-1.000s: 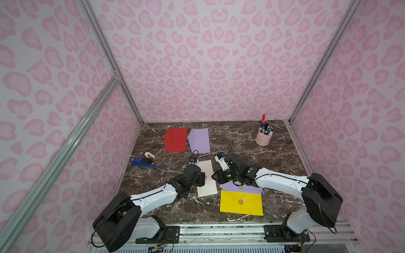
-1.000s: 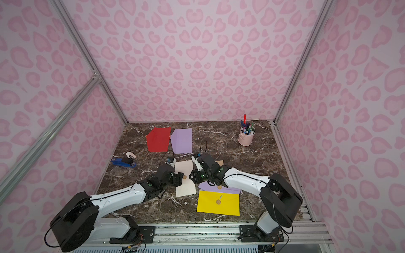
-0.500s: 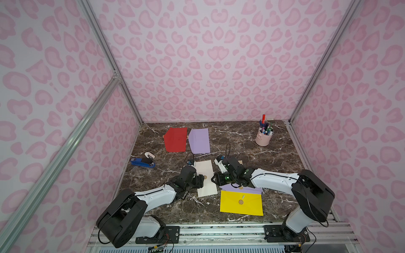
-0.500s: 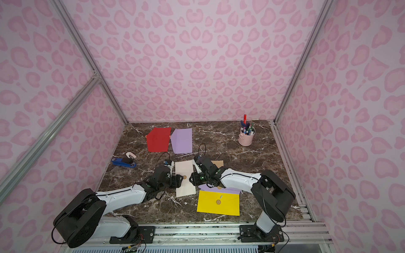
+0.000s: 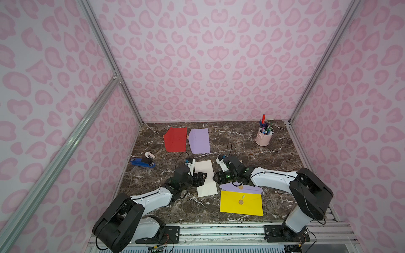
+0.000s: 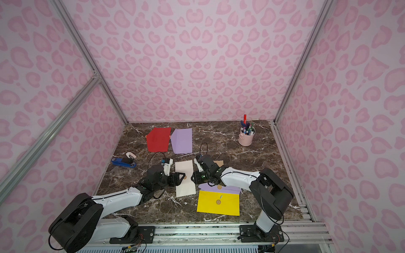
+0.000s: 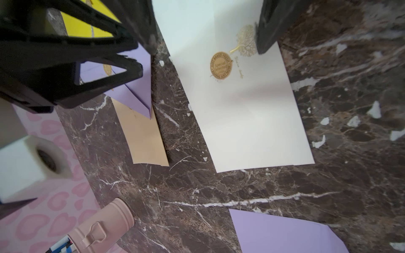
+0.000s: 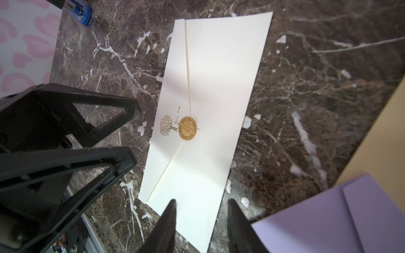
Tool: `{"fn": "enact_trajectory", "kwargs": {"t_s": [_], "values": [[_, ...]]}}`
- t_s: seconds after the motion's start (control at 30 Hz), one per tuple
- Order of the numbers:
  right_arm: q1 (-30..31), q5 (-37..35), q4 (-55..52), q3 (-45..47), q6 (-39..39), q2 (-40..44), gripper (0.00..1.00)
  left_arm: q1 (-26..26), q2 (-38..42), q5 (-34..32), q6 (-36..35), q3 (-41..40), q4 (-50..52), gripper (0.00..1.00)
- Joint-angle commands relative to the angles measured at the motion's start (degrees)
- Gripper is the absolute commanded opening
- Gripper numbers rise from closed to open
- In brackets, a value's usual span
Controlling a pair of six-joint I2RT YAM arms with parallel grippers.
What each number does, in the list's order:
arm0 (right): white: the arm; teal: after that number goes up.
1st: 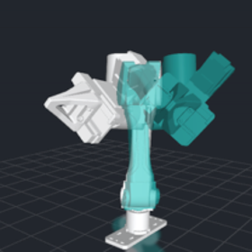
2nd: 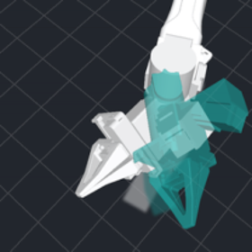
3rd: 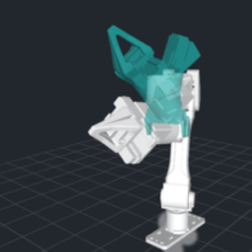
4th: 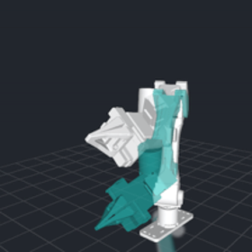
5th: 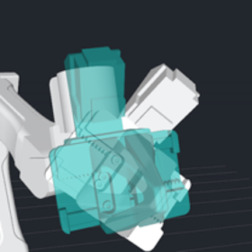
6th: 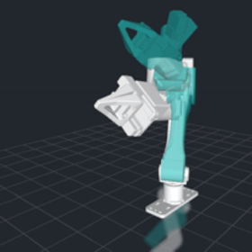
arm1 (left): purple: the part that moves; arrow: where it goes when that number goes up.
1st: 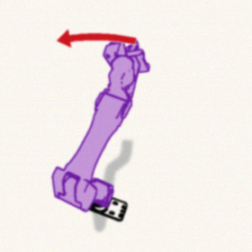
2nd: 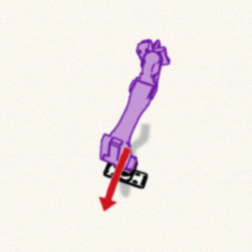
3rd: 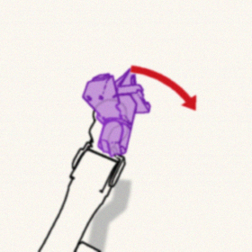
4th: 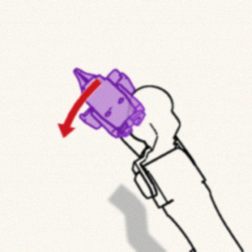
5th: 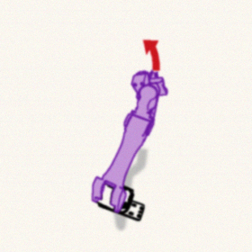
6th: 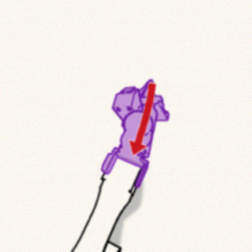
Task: Open the envelope
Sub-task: Pick up the envelope from the center of the board.
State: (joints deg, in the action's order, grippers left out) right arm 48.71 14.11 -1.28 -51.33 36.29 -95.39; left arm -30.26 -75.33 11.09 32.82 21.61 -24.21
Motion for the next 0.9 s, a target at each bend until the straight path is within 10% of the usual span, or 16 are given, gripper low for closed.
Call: {"fn": "enact_trajectory", "kwargs": {"t_s": [0.0,0.23,0.4,0.87], "values": [[-0.2,0.1,0.4,-0.2,-0.5,0.1,0.39,0.8,-2.2,3.9,0.9,0.4,-2.9,0.72],[-0.6,-0.1,0.0,0.3,-1.0,1.0,0.37,1.2,-5.6,4.6,1.6,1.5,-3.0,0.46],[-1.0,0.1,0.1,0.5,-1.0,0.8,0.36,1.4,-6.3,3.9,1.9,2.0,-2.7,0.04],[-1.5,0.3,0.2,0.6,-1.3,0.5,0.35,1.6,-7.1,-1.3,0.8,3.4,2.1,0.03]]}}
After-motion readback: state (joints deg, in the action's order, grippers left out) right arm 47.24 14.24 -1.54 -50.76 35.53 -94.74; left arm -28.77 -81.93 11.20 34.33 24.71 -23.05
